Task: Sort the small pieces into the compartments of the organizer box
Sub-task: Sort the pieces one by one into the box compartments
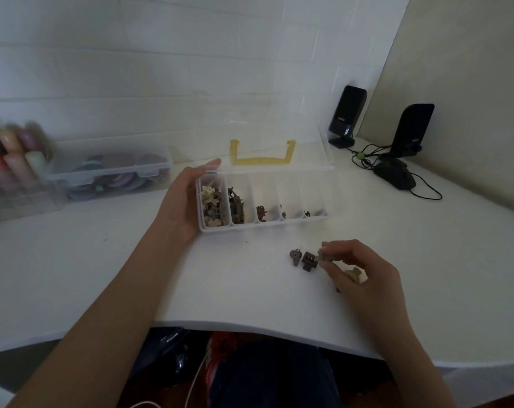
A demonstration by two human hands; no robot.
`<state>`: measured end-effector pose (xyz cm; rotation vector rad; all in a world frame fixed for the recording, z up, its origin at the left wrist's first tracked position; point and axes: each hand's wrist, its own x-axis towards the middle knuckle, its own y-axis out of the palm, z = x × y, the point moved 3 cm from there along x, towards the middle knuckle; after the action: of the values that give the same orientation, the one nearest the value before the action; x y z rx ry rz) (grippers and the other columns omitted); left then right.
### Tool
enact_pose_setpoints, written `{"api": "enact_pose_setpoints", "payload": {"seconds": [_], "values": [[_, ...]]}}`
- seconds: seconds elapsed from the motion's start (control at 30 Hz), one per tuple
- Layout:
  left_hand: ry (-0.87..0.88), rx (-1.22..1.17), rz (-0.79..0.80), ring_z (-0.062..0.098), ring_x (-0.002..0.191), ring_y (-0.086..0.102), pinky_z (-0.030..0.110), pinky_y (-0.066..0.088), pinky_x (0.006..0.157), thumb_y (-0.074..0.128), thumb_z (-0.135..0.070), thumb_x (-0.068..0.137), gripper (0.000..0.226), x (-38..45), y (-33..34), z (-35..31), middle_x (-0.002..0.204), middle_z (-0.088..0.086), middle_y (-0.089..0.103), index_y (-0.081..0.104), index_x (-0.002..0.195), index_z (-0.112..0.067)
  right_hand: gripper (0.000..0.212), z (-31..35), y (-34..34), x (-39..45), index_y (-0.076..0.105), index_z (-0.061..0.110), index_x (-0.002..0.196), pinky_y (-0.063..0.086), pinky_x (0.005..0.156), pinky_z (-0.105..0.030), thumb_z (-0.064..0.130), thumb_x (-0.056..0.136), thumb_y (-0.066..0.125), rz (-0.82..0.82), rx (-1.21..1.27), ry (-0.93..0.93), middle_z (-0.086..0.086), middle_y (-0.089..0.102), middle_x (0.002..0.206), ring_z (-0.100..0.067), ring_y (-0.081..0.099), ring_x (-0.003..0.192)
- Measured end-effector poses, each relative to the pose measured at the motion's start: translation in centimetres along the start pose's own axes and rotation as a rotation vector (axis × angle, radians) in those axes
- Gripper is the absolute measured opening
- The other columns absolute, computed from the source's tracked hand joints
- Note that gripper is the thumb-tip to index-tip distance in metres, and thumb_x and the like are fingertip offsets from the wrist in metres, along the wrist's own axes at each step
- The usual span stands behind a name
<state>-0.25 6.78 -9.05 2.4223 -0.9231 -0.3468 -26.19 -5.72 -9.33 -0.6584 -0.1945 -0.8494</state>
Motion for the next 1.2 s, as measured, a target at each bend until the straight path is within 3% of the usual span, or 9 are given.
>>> {"api": "enact_pose_setpoints", "payload": {"seconds": [0.1, 0.23, 0.4, 0.57, 0.77, 0.87, 1.03, 1.13, 1.2], "values": [[-0.012, -0.014, -0.006, 0.025, 0.089, 0.064, 0.044, 0.045, 0.095, 0.072, -0.031, 0.048, 0.055, -0.1, 0.2, 0.0, 0.097, 0.006, 0.067, 0.073, 0.102, -0.02, 0.02, 0.7, 0.5, 0.2, 0.065, 0.025, 0.08, 0.051, 0.069, -0.022, 0.007, 0.077, 0.073, -0.024, 0.044, -0.035, 0.021, 0.069, 0.092, -0.002, 0.064, 0.087], [-0.006, -0.022, -0.023, 0.024, 0.086, 0.067, 0.04, 0.051, 0.085, 0.063, -0.029, 0.071, 0.042, -0.2, -0.2, 0.0, 0.101, 0.007, 0.068, 0.071, 0.111, -0.019, 0.013, 4.4, 3.1, 1.6, 0.065, 0.018, 0.075, 0.043, 0.075, -0.008, 0.012, 0.075, 0.076, -0.042, 0.085, -0.181, 0.012, 0.071, 0.083, -0.003, 0.064, 0.082], [0.006, -0.038, -0.015, 0.025, 0.081, 0.066, 0.033, 0.053, 0.069, 0.057, -0.029, 0.077, 0.042, -0.7, 0.1, -0.2, 0.094, 0.009, 0.07, 0.065, 0.116, -0.016, 0.008, 10.5, 8.1, 5.7, 0.063, 0.02, 0.078, 0.041, 0.082, -0.036, 0.023, 0.078, 0.07, -0.003, -0.131, -0.466, 0.009, 0.069, 0.079, -0.014, 0.059, 0.086], [0.002, -0.106, 0.064, 0.02, 0.07, 0.065, 0.026, 0.053, 0.062, 0.053, -0.029, 0.071, 0.034, -1.3, 0.8, -0.3, 0.082, 0.007, 0.068, 0.062, 0.1, -0.013, 0.011, 10.2, 13.5, 8.9, 0.067, 0.021, 0.085, 0.027, 0.076, -0.033, 0.019, 0.074, 0.068, -0.02, -0.53, -0.573, 0.003, 0.068, 0.087, -0.025, 0.057, 0.09], [-0.049, -0.107, 0.014, 0.023, 0.07, 0.061, 0.028, 0.052, 0.063, 0.064, -0.025, 0.066, 0.037, -1.1, 1.0, -0.2, 0.086, 0.01, 0.065, 0.068, 0.101, -0.017, 0.014, 8.4, 12.2, 8.4, 0.073, 0.032, 0.087, 0.028, 0.077, -0.034, 0.033, 0.079, 0.061, -0.054, -0.571, -0.529, 0.002, 0.062, 0.105, -0.023, 0.052, 0.098], [-0.087, -0.146, 0.098, 0.023, 0.073, 0.06, 0.028, 0.051, 0.068, 0.056, -0.027, 0.077, 0.023, -1.7, 1.9, -0.4, 0.089, 0.01, 0.062, 0.075, 0.079, -0.014, 0.022, 8.0, 9.2, 7.8, 0.069, 0.034, 0.104, 0.027, 0.083, -0.03, 0.032, 0.086, 0.055, -0.044, -0.406, -0.447, 0.007, 0.059, 0.115, -0.016, 0.049, 0.104], [-0.054, -0.075, -0.024, 0.025, 0.08, 0.061, 0.035, 0.051, 0.078, 0.064, -0.024, 0.066, 0.042, -1.4, 1.1, -0.5, 0.091, 0.007, 0.064, 0.067, 0.107, -0.017, 0.029, 3.7, 1.6, 2.5, 0.054, 0.031, 0.121, 0.045, 0.087, -0.044, 0.031, 0.092, 0.05, -0.184, -0.375, -0.096, 0.001, 0.062, 0.109, -0.021, 0.054, 0.099], [-0.063, -0.028, -0.059, 0.028, 0.089, 0.062, 0.044, 0.048, 0.092, 0.06, -0.025, 0.078, 0.044, -1.2, 1.2, -0.1, 0.1, 0.008, 0.065, 0.066, 0.12, -0.017, 0.042, -0.3, -1.0, -1.0, 0.049, 0.023, 0.126, 0.04, 0.086, -0.041, 0.039, 0.087, 0.05, -0.122, -0.491, 0.287, -0.01, 0.056, 0.103, -0.03, 0.051, 0.098], [-0.05, -0.015, -0.044, 0.026, 0.086, 0.063, 0.044, 0.047, 0.092, 0.062, -0.026, 0.074, 0.045, -1.3, 1.3, -0.1, 0.097, 0.007, 0.066, 0.066, 0.118, -0.018, 0.039, -1.4, -1.5, -1.9, 0.056, 0.018, 0.121, 0.039, 0.085, -0.036, 0.035, 0.086, 0.056, -0.066, -0.451, 0.361, -0.011, 0.054, 0.101, -0.028, 0.052, 0.093]]}}
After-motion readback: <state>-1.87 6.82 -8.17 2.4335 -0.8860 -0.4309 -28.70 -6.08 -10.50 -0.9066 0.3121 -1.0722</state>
